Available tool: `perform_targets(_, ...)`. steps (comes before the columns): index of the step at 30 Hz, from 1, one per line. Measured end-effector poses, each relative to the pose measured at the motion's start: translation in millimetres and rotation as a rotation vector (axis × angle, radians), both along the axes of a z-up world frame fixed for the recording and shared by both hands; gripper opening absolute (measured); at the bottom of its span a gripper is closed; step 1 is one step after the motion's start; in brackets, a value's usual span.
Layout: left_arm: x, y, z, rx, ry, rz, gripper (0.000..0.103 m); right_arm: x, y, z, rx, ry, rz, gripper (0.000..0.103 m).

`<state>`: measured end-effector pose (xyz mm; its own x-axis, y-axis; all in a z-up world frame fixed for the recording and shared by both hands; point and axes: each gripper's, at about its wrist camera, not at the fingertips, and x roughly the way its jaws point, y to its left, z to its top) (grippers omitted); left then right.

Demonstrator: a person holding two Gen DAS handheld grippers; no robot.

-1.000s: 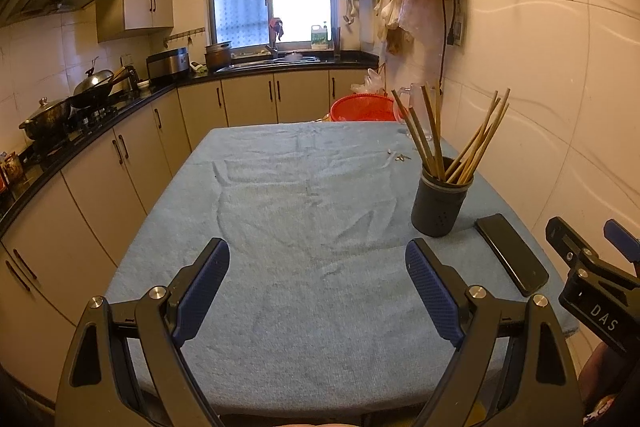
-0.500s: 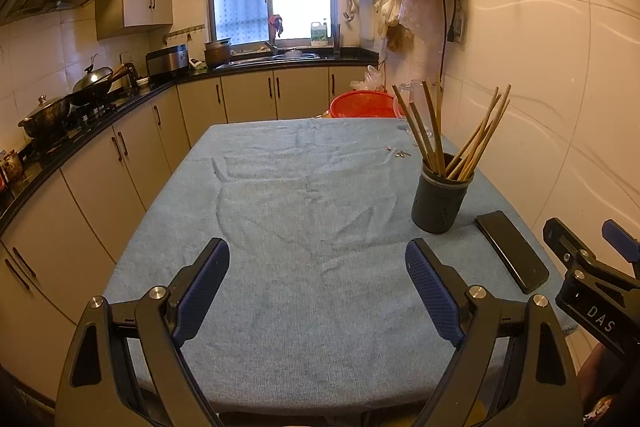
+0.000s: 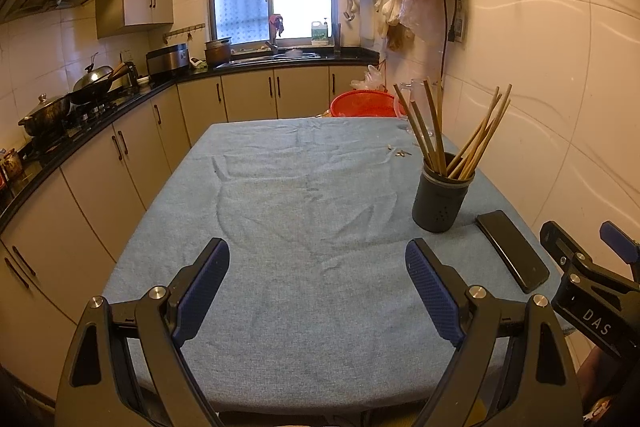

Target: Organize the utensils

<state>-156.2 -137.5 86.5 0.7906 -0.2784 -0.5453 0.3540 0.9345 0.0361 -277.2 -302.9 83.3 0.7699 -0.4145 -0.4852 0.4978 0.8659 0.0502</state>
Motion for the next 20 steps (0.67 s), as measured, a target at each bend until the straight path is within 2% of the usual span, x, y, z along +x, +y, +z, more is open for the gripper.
perform_targets(15, -1, 6, -6, -0.010, 0.018, 0.002, 0.089, 8, 3, -8, 0.001, 0.022, 0.022, 0.103)
perform_targets(18, 8, 17, -11, -0.030, 0.055, 0.004, 0.089, 17, 3, -15, 0.013, 0.047, 0.046, 0.103)
perform_targets(20, 24, 28, -17, -0.029, 0.074, 0.046, 0.089, 31, 3, -25, 0.024, 0.081, 0.068, 0.103)
